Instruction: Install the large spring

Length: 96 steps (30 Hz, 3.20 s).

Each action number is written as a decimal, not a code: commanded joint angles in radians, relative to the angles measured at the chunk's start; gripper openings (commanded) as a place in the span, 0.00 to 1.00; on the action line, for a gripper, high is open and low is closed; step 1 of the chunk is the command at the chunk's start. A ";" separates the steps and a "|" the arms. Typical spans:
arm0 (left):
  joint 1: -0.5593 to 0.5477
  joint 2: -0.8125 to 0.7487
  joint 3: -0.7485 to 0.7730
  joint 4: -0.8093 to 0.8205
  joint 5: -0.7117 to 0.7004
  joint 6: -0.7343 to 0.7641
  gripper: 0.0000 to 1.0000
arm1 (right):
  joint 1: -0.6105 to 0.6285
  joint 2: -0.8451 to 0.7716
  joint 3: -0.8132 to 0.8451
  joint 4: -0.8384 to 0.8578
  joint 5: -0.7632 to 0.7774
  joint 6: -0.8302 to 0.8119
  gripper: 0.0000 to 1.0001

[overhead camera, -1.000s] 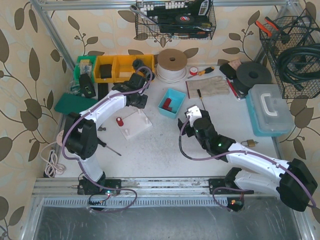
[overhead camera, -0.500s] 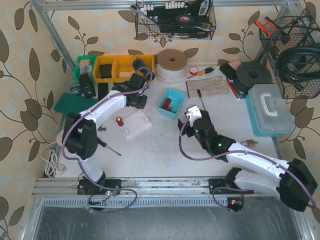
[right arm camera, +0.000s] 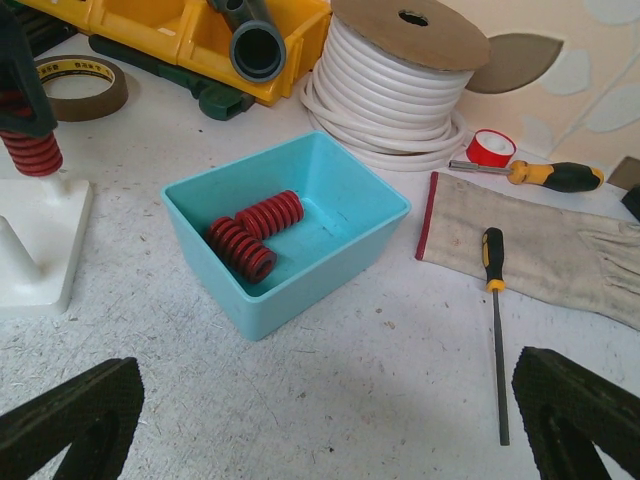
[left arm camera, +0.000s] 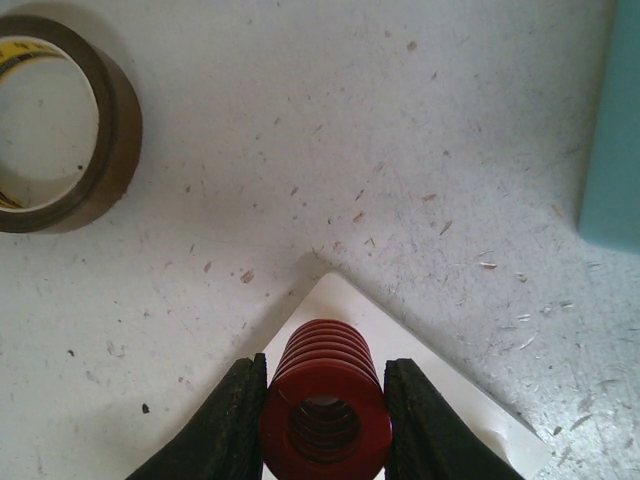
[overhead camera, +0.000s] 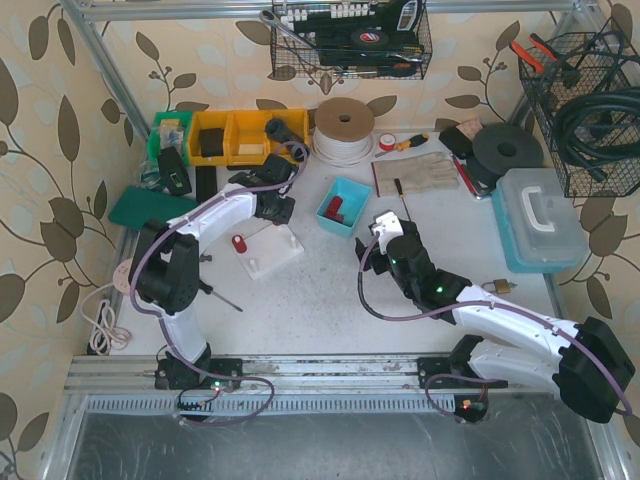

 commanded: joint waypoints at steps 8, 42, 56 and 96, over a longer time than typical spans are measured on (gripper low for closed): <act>0.009 0.037 -0.020 0.045 0.025 -0.015 0.34 | -0.006 0.009 0.037 0.000 -0.011 0.006 0.99; 0.006 -0.655 -0.727 0.618 0.043 -0.037 0.80 | -0.207 0.642 0.650 -0.304 -0.264 0.343 0.42; -0.010 -0.790 -0.803 0.674 0.015 -0.014 0.80 | -0.216 0.991 0.965 -0.440 -0.217 0.568 0.42; -0.037 -0.851 -0.798 0.635 -0.040 -0.002 0.80 | -0.235 1.303 1.170 -0.620 -0.164 0.759 0.34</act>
